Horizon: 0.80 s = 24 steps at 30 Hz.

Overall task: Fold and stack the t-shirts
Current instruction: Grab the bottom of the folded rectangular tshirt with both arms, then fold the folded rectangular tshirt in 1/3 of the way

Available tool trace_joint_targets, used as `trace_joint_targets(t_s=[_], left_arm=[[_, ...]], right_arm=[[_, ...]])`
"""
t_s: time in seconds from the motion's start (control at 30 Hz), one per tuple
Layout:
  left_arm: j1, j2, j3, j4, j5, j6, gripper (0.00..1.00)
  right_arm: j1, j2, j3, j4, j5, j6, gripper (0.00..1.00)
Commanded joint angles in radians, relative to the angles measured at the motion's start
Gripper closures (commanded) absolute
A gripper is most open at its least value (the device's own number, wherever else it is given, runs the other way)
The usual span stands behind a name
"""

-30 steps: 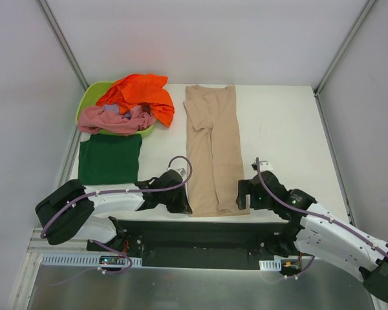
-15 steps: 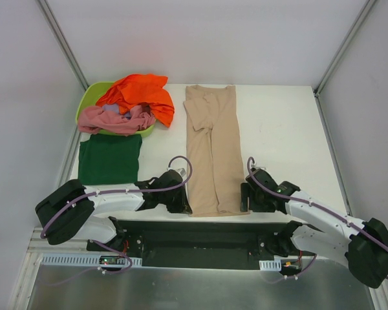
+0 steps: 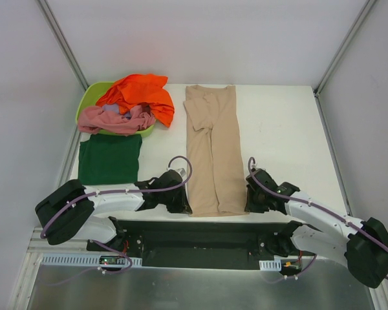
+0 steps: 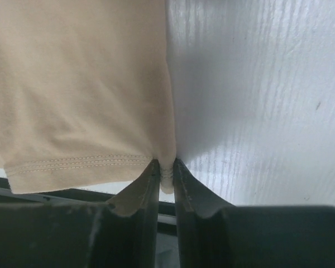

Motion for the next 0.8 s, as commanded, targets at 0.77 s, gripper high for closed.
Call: trace_joint_targets(t_s=[0.77], left_arm=[[-0.065, -0.665, -0.233, -0.12, 0.026, 0.016, 1.0]], right_arm=[[0.118, -0.43, -0.067, -0.066, -0.412, 0.091, 0.99]])
